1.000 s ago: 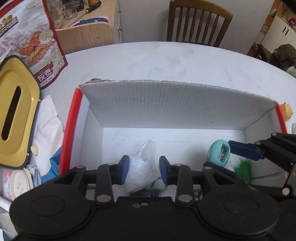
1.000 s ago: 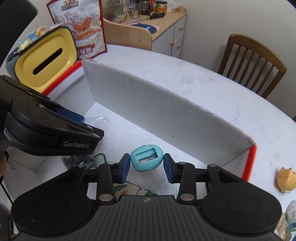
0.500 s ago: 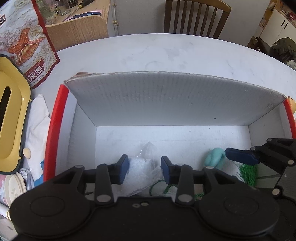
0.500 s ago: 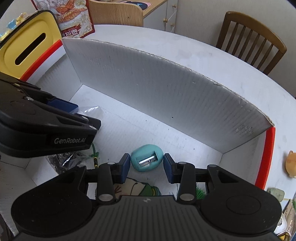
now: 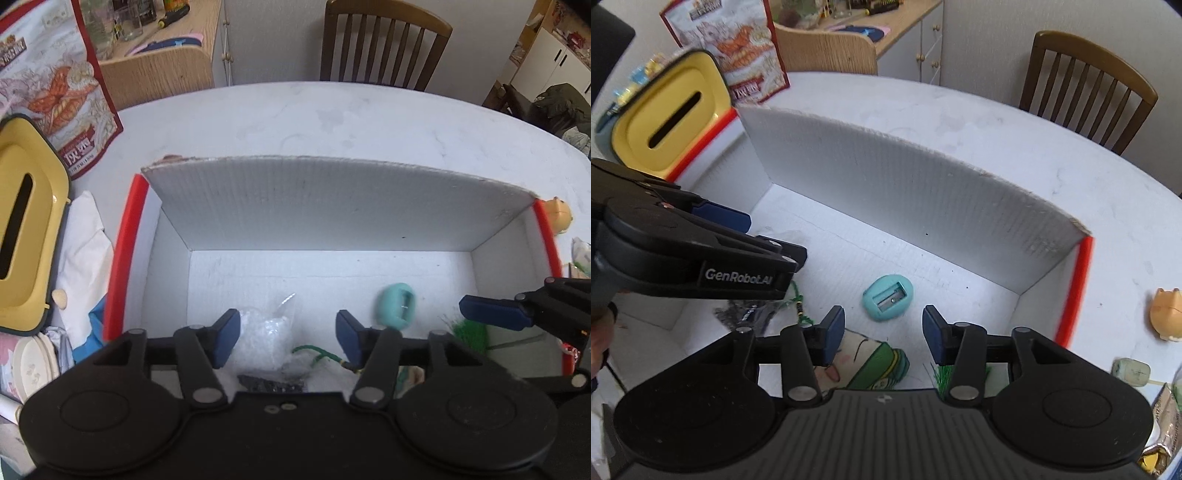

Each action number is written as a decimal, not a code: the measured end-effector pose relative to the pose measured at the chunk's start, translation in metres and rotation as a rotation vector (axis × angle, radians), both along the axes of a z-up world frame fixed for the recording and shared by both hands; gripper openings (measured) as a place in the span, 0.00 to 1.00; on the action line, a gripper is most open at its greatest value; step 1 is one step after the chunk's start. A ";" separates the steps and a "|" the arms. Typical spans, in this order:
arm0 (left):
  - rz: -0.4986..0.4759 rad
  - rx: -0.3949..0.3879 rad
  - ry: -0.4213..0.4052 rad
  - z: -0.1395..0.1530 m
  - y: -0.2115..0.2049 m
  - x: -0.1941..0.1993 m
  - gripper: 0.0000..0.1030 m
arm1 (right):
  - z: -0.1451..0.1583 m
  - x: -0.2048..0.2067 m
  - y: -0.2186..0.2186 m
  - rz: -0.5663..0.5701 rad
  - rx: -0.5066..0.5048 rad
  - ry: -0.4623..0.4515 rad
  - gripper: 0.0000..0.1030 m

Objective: Organize objects
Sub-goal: 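Release the sharpener and crystal bag into the box, opening both grippers, then withdraw both grippers from the box back toward the remaining items, then lower the right gripper onto the yellow box while the left approaches the bead bracelet, then grasp the yellow box with the right gripper while the left grasps the brown bracelet, then carry the yellow box and bracelet over the red box with both grippers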

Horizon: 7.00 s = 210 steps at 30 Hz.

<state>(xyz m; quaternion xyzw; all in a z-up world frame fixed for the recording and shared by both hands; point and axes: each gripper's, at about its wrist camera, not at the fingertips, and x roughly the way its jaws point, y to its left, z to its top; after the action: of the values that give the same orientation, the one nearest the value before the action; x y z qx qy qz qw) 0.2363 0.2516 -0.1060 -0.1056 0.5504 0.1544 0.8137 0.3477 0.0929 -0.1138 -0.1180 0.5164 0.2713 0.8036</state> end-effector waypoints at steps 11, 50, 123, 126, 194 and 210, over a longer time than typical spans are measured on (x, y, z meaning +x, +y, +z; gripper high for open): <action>-0.027 0.021 -0.090 0.046 -0.023 -0.030 0.62 | 0.056 -0.034 -0.031 0.002 0.103 -0.058 0.52; -0.087 0.075 -0.269 0.111 -0.236 -0.074 0.99 | 0.114 -0.137 -0.289 -0.058 0.294 -0.170 0.72; -0.024 -0.058 -0.115 -0.059 -0.379 -0.040 0.08 | -0.051 -0.034 -0.337 -0.182 0.104 0.091 0.33; -0.014 -0.076 -0.118 -0.060 -0.374 -0.041 0.08 | -0.047 -0.037 -0.341 -0.193 0.107 0.082 0.31; -0.086 -0.033 -0.346 0.113 -0.102 -0.069 0.07 | 0.112 -0.092 -0.143 -0.060 0.194 -0.152 0.29; -0.032 -0.076 -0.280 0.066 -0.033 -0.035 0.07 | 0.053 -0.046 -0.049 -0.025 0.027 -0.149 0.29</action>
<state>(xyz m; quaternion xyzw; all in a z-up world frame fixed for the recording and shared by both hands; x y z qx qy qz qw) 0.2016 0.2184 -0.0397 -0.1480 0.4385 0.1044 0.8803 0.3017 0.0436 -0.0607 -0.1208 0.4529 0.2587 0.8446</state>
